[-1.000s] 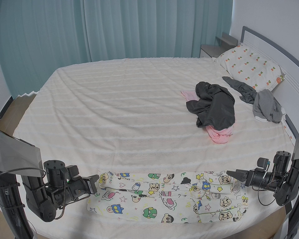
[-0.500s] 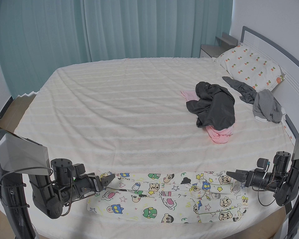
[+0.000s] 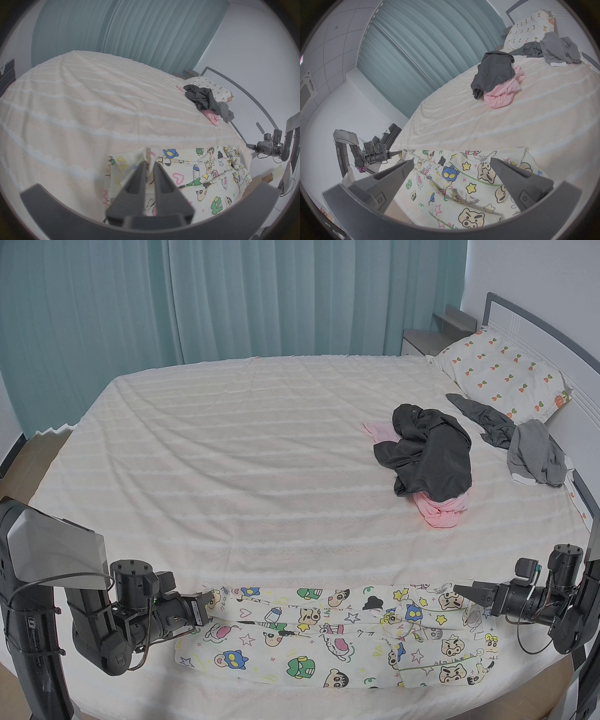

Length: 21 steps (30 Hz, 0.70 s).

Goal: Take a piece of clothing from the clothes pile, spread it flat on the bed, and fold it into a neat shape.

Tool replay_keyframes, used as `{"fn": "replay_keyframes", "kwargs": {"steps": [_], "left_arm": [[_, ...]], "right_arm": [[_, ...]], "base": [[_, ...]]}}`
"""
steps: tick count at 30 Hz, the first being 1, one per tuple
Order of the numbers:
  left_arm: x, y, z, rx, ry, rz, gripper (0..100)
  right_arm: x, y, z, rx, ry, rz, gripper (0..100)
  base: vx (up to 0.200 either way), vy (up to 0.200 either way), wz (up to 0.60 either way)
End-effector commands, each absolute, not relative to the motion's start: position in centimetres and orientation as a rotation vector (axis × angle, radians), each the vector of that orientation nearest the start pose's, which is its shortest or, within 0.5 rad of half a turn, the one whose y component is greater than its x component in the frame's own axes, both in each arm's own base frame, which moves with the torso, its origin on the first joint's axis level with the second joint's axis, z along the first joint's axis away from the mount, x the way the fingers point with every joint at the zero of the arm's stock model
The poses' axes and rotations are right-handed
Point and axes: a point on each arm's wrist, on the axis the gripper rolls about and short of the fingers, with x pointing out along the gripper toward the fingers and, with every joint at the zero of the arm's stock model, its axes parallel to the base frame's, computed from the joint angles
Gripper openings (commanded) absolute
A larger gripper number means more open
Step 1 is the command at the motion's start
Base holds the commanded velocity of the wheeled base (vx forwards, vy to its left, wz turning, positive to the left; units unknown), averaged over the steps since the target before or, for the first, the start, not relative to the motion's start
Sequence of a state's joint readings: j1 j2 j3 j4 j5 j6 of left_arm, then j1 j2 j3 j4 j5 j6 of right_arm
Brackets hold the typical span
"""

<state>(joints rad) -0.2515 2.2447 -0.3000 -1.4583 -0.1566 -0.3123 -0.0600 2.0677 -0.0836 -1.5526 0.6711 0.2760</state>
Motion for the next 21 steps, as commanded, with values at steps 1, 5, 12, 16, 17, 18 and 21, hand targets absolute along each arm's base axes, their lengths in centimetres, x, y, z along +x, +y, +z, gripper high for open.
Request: {"fn": "replay_keyframes", "kwargs": {"steps": [1, 5, 12, 16, 17, 18, 21], "left_arm": [[27.3, -6.7, 0.2, -0.281, 0.530, -0.300, 0], [27.3, -6.7, 1.8, -0.274, 0.470, -0.310, 0], [27.3, -6.7, 2.7, -0.161, 0.417, -0.340, 0], [27.3, -6.7, 2.9, -0.111, 0.393, -0.352, 0], [27.4, -6.5, 3.0, -0.076, 0.385, -0.352, 0], [27.4, -6.3, 3.0, -0.055, 0.379, -0.351, 0], [27.6, -6.0, 3.0, -0.002, 0.364, -0.350, 0]], "right_arm": [[23.1, 0.0, 3.4, 0.416, 0.478, 0.546, 100], [23.1, 0.0, 3.4, 0.415, 0.477, 0.547, 100], [23.1, 0.0, 3.5, 0.415, 0.475, 0.548, 100], [23.1, 0.0, 3.5, 0.414, 0.474, 0.549, 100], [23.1, 0.0, 3.5, 0.414, 0.474, 0.549, 100], [23.1, 0.0, 3.5, 0.414, 0.474, 0.549, 100], [23.1, 0.0, 3.5, 0.414, 0.474, 0.549, 100]], "base": [[0.000, 0.000, 0.00], [0.000, 0.000, 0.00], [0.000, 0.000, 0.00], [0.000, 0.000, 0.00], [0.000, 0.000, 0.00], [0.000, 0.000, 0.00], [0.000, 0.000, 0.00]]}}
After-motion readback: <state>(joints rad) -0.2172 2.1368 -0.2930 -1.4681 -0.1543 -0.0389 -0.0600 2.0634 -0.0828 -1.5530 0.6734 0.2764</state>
